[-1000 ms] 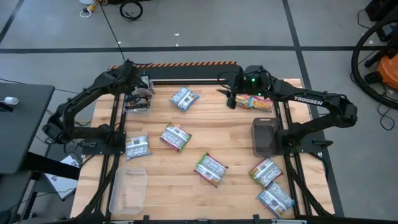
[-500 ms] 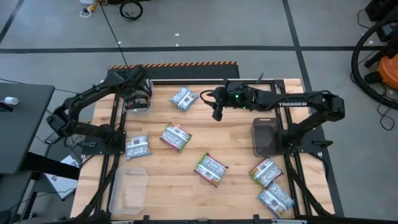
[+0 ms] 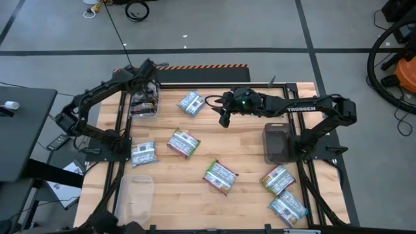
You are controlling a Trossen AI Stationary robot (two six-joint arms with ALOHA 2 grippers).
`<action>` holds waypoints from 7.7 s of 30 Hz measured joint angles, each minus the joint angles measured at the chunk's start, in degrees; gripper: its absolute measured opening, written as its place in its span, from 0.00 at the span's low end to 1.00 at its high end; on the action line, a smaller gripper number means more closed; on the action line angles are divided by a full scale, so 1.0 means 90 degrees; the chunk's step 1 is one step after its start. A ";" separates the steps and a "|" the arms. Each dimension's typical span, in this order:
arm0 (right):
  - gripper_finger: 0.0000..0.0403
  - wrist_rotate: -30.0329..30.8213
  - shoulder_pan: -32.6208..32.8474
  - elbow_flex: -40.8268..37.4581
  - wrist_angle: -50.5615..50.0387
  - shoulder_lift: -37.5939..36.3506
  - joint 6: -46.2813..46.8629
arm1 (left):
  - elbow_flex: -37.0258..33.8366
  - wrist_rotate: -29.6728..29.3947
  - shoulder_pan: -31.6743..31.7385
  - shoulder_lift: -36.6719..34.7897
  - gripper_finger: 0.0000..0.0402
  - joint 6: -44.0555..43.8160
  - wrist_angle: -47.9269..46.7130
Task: Sort Maruchan noodles
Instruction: Put the black noodle pack into the top transparent bin, then put the blue noodle pack into the black bin
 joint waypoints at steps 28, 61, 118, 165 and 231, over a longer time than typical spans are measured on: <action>0.43 -0.0209 -0.0096 0.0000 -0.0117 -0.0121 0.0562 | -0.1888 -0.0617 -0.1268 -0.1770 0.15 -0.5406 0.2112; 0.43 -0.0006 0.0458 0.0000 0.0135 0.0179 -0.0260 | -0.2331 0.0768 -0.1035 -0.3044 0.23 -0.5156 0.2799; 0.01 0.2135 0.0469 0.5382 -0.2212 0.4875 -0.0901 | -0.0744 0.3025 -0.5053 -0.4675 0.23 -0.5220 0.2699; 0.01 0.0717 0.5155 -0.0762 -0.7306 -0.3976 0.2527 | -0.0747 0.3990 -0.7645 -0.3077 0.23 -0.4222 0.5958; 0.15 -0.1073 0.4784 -0.1905 -0.8217 -0.5141 0.6012 | -0.0747 0.3106 -0.6680 -0.2465 0.23 -0.2231 0.6367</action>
